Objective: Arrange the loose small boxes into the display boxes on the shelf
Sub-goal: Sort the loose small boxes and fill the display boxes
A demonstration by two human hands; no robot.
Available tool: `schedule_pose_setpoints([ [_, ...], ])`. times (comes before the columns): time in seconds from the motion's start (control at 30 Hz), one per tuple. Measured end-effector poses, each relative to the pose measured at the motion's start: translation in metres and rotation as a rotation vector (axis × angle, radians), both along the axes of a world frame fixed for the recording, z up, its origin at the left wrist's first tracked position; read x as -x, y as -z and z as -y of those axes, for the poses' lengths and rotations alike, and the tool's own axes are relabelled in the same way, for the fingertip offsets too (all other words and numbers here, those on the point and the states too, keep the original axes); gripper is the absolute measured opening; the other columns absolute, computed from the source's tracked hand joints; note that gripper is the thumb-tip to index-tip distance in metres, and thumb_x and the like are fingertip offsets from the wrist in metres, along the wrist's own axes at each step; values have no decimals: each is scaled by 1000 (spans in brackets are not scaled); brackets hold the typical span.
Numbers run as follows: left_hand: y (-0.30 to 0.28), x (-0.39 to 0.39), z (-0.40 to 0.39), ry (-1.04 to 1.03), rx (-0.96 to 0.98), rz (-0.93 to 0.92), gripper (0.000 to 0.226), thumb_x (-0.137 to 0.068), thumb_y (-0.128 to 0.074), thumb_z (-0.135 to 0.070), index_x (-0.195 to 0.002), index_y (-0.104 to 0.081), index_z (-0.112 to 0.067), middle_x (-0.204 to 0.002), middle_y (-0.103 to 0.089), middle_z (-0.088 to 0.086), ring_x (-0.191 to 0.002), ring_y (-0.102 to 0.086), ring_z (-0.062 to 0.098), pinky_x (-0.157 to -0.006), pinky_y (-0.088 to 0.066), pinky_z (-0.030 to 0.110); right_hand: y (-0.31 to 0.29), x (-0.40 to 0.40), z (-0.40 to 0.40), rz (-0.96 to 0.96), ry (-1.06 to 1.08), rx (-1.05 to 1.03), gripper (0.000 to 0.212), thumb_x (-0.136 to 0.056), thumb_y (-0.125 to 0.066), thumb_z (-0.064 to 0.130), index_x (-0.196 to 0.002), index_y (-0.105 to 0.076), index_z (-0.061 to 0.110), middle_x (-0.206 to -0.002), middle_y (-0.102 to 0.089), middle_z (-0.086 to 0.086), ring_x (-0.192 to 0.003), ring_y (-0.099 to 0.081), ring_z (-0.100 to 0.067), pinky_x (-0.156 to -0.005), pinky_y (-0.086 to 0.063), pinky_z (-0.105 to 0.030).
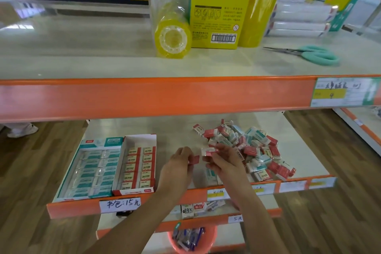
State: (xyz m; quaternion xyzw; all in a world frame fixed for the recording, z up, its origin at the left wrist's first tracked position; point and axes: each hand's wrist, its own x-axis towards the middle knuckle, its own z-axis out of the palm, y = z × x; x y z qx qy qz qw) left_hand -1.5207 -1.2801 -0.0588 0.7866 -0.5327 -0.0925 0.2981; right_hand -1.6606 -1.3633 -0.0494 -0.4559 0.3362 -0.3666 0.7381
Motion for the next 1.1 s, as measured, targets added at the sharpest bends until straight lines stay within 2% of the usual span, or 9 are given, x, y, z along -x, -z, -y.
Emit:
schedule_pose_setpoints([
  [0.1, -1, -7, -10, -46, 38, -75, 35, -87, -57, -9, -113, -48, -30, -99, -47, -23, -73, -60, 3, -57, -47, 21, 4, -3, -6, -81, -21, 52, 31, -85, -69, 2, -113, -54, 4, -106, -69, -18, -101, -68, -31, -76, -55, -29],
  [0.17, -1, -9, -14, -21, 28, -100, 28, -87, -57, -8, -108, -56, -25, -105, -49, -16, -77, -63, 7, -65, -51, 22, 7, -3, -6, -159, -37, 114, 30, -82, -70, -3, -106, -55, 7, -105, -70, -15, -101, -68, -27, -75, -54, -27],
  [0.27, 1, -5, -17, 3, 10, -135, 17, -84, -60, -5, -96, -62, -17, -108, -49, -5, -79, -63, 10, -73, -53, 24, 10, -5, -7, -209, -52, 192, 29, -80, -69, -8, -98, -56, 10, -95, -73, -7, -90, -70, -18, -70, -53, -20],
  [0.4, 6, 1, -19, 6, -38, -149, 16, -81, -66, -12, -96, -63, -16, -110, -46, -3, -84, -61, 11, -80, -50, 18, 14, -6, -8, -287, -65, 270, 34, -78, -67, -11, -98, -59, 16, -95, -73, -3, -90, -70, -16, -73, -54, -21],
  [0.57, 4, -2, -21, 24, -28, -63, 35, -84, -64, -13, -115, -57, -25, -116, -54, -6, -99, -58, 14, -82, -50, 25, 15, -7, -7, -329, -95, 333, 32, -81, -72, 2, -98, -66, 28, -97, -72, 4, -92, -70, -12, -77, -54, -22],
  [0.7, -1, -9, -24, 38, 35, 73, 50, -77, -65, -5, -121, -57, -27, -116, -59, -9, -111, -46, 12, -90, -39, 18, 16, -11, -7, -383, -84, 340, 29, -81, -73, 5, -98, -65, 28, -95, -72, 7, -91, -69, -10, -76, -54, -22],
  [0.77, -6, -14, -27, 30, 64, 101, 52, -74, -67, -4, -120, -59, -26, -113, -60, -9, -111, -46, 13, -90, -38, 18, 16, -13, -7, -427, -70, 348, 30, -80, -73, 6, -98, -63, 28, -93, -71, 7, -88, -68, -10, -73, -54, -21],
  [0.9, -17, -26, -32, 50, 127, 181, 51, -65, -72, -1, -112, -64, -20, -102, -67, -6, -102, -53, 20, -83, -45, 27, 14, -21, -7, -532, -44, 452, 28, -78, -74, 10, -94, -60, 27, -92, -67, 8, -83, -64, -4, -67, -48, -12],
  [1.1, -23, -57, -43, 2, 120, 152, 43, -78, -72, -14, -118, -59, -23, -105, -66, -3, -102, -55, 18, -80, -50, 31, 3, -48, -9, -545, -119, 609, 30, -81, -77, 20, -107, -63, 26, -98, -67, 16, -86, -63, 7, -70, -47, -7],
])
